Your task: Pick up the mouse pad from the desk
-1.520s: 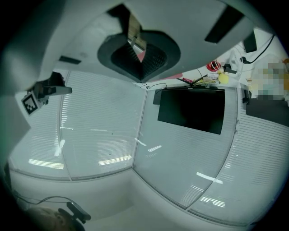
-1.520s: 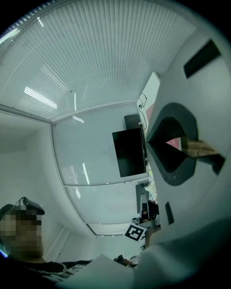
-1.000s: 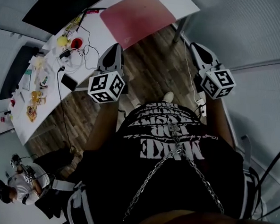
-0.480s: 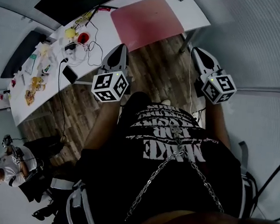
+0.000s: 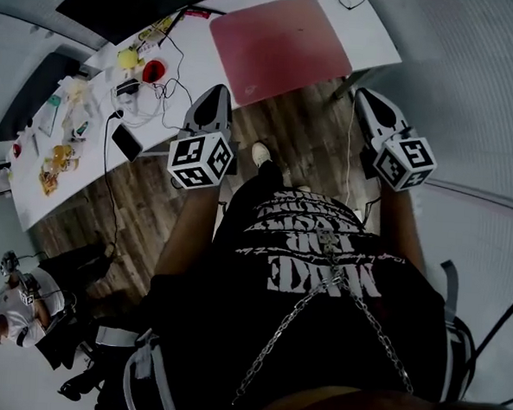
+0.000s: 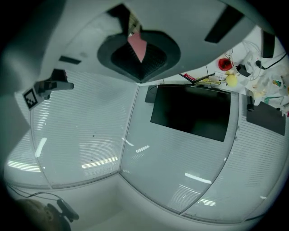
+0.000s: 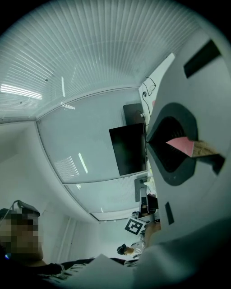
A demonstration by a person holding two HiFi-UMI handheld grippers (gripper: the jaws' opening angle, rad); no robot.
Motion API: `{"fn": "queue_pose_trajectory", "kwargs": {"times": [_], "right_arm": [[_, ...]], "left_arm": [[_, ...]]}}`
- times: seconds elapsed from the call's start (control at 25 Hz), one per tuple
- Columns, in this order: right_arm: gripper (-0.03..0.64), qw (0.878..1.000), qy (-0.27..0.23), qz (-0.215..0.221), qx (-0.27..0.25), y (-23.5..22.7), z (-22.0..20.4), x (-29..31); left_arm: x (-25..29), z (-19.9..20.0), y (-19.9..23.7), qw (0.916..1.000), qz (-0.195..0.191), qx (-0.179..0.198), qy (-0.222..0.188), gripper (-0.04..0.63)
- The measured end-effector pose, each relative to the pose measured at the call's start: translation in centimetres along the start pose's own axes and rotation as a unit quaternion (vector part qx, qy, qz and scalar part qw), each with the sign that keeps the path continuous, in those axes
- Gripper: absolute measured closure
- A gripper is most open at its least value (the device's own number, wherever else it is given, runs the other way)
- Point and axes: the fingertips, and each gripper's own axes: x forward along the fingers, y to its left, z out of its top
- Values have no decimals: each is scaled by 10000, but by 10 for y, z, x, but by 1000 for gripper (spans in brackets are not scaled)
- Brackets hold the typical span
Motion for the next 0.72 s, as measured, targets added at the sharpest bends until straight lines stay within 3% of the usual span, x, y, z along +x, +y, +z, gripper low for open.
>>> {"fn": "queue_pose_trajectory", "kwargs": {"times": [0.28,0.56,0.72], "right_arm": [[617,9995,27,-299,-138,-31,32,61],[617,9991,-28,-346,-252,-34,54,118],[617,9986,135,-363,-364,-38,55,139]], "left_arm": [[68,32,34,9992,-111,385,-43,589],[113,49,77,9995,-267,156,-68,589],[128,44,102,9999,-150,55,2,589]]}}
